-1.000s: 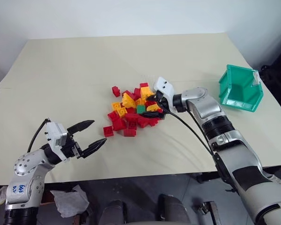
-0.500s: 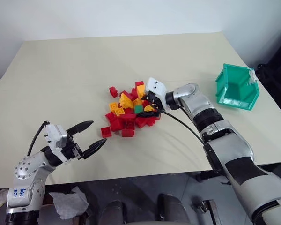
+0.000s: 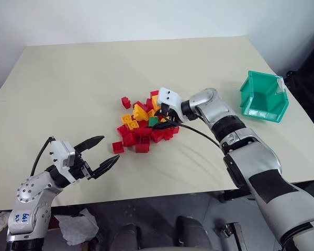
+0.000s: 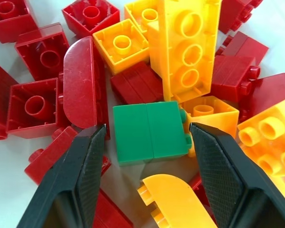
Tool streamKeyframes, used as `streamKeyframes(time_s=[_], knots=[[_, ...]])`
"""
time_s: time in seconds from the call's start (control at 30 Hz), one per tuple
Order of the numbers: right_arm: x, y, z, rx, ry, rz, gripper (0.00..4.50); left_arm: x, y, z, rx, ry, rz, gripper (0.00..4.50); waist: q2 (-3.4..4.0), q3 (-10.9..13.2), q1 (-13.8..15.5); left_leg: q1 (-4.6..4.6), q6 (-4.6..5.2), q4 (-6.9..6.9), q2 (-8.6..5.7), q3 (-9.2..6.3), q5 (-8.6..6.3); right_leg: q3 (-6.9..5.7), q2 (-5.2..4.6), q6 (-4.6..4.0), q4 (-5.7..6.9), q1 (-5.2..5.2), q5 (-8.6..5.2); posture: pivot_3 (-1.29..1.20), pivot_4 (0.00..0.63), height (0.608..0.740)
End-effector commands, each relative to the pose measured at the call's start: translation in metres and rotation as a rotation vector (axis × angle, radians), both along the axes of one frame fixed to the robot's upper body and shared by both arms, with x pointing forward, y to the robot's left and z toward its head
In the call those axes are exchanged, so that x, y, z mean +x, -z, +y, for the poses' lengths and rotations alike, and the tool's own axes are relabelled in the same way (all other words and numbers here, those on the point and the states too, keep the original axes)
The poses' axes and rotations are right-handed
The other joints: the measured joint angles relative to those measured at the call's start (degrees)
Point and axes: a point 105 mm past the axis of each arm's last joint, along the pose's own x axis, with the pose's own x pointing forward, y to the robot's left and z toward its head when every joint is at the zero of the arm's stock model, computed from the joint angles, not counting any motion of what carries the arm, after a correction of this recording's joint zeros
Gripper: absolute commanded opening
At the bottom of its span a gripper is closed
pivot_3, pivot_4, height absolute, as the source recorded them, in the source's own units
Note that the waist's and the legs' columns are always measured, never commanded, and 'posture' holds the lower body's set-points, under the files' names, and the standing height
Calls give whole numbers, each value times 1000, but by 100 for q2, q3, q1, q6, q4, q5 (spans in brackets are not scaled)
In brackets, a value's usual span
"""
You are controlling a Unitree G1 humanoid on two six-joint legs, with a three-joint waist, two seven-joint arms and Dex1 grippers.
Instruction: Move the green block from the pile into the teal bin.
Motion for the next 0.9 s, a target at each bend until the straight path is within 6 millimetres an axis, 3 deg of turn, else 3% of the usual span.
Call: streamKeyframes(time_s=[0.03, 0.1, 0.27, 0.43, 0.67, 0.77, 0.9], knots=[[-4, 12, -2, -53, 0, 66, 2913, -1, -11, -2, 11, 5, -52, 4500, 0, 0, 0, 0, 0, 0, 0, 0, 0, 0, 0, 0, 0, 0, 0, 0, 150, 740], [-4, 12, -2, -49, 5, 78, 2913, -1, -11, -1, 11, 3, -53, 4500, 0, 0, 0, 0, -1, 0, 0, 0, 0, 0, 0, 0, 0, 0, 0, 0, 150, 740], [-4, 11, -3, -30, 14, 94, 1860, 1, -12, 0, 12, -1, -55, 4500, 0, 0, 0, 1, -1, 0, 0, 0, 0, 0, 0, 0, 0, 1, 0, 0, 150, 740], [-2, 7, -4, -12, 29, 76, 1861, 1, -13, 0, 12, -1, -57, 4500, 0, 0, 1, 2, -1, 0, 0, 0, 0, 0, 0, 0, 0, 3, 0, 0, 150, 740], [-2, -19, -4, 120, 2, 44, 1861, 1, -14, -1, 11, 2, -59, 4500, 0, 0, 1, 2, -1, 0, 0, 0, 0, 0, 0, 0, 0, 3, 0, 0, 150, 740], [-3, -54, -26, 288, -20, -32, 1861, 1, -14, -3, 8, 10, -60, 4500, 2, 1, 36, -2, -1, 0, -1, -3, 0, -2, 0, 0, -5, 3, 0, 0, 150, 740], [-20, -88, -77, 482, -42, -204, 1861, 3, -14, -14, -3, 55, -58, 4500, 1, 1, 159, -6, -1, 0, -2, -9, -1, -7, 0, 0, -10, 3, 0, 0, 150, 740]])
